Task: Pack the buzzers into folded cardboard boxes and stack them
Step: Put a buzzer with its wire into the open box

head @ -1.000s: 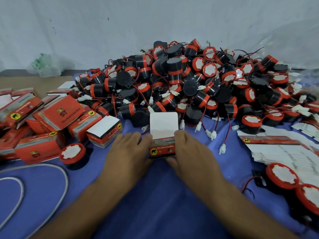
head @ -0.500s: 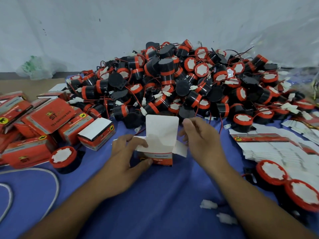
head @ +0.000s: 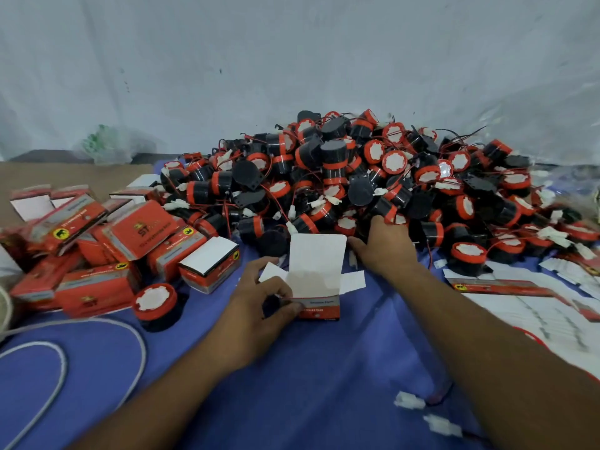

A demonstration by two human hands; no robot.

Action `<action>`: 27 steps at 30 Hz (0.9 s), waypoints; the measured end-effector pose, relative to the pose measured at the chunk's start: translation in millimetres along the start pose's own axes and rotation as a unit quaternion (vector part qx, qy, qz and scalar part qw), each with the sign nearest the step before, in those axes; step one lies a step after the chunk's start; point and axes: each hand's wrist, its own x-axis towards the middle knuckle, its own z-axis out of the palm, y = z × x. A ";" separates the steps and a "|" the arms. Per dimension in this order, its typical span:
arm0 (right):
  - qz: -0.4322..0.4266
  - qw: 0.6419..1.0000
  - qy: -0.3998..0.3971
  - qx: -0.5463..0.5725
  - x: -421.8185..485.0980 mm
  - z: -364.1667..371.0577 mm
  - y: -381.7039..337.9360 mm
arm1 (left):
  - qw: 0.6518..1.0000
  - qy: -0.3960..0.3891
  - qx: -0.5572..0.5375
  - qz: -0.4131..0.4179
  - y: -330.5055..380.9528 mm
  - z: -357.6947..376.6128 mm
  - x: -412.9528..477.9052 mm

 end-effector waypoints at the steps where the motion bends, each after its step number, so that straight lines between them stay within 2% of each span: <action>1: 0.007 0.999 -0.011 0.030 -1.9 -0.6 2.5 | 1.000 0.005 -0.003 0.002 -0.5 0.2 0.1; 3: 0.035 0.983 -0.038 0.177 -12.3 -8.6 8.2 | 1.000 0.017 -0.006 0.004 -1.6 0.7 0.0; 6: 0.083 0.888 -0.084 0.445 -39.3 -38.4 17.3 | 1.000 0.024 -0.004 0.004 -1.3 2.2 0.8; 8: 0.080 0.829 -0.104 0.544 -59.2 -56.7 22.9 | 1.000 0.015 -0.007 0.010 -1.9 2.8 -0.9; 11: 0.053 0.717 -0.127 0.683 -85.6 -76.6 30.2 | 1.000 0.006 -0.008 0.020 -3.9 5.6 -3.4; 13: 0.007 0.679 -0.128 0.723 -102.8 -83.6 32.9 | 0.999 -0.002 -0.016 0.033 -0.4 12.9 -3.3; 14: -0.013 0.681 -0.116 0.723 -111.8 -83.8 29.7 | 0.999 -0.004 -0.022 0.038 1.7 16.4 -3.5; 16: -0.039 0.719 -0.070 0.690 -125.6 -77.7 22.1 | 0.998 -0.008 -0.035 0.051 6.3 22.5 -4.1; 18: -0.054 0.748 -0.058 0.658 -132.7 -64.0 13.8 | 0.997 -0.004 -0.044 0.069 7.1 23.9 -5.0; 20: -0.091 0.811 -0.052 0.576 -135.1 -52.4 6.6 | 0.995 -0.002 -0.050 0.081 5.2 24.0 -5.2; 21: -0.120 0.859 -0.035 0.496 -134.9 -47.8 5.8 | 0.995 -0.001 -0.053 0.084 4.3 24.0 -4.2; 23: -0.169 0.916 -0.008 0.363 -133.0 -43.0 5.9 | 0.995 0.002 -0.050 0.083 2.7 22.8 -0.6; 27: -0.198 0.932 -0.060 0.299 -127.4 -43.1 12.2 | 0.994 0.010 -0.044 0.097 1.9 21.8 3.1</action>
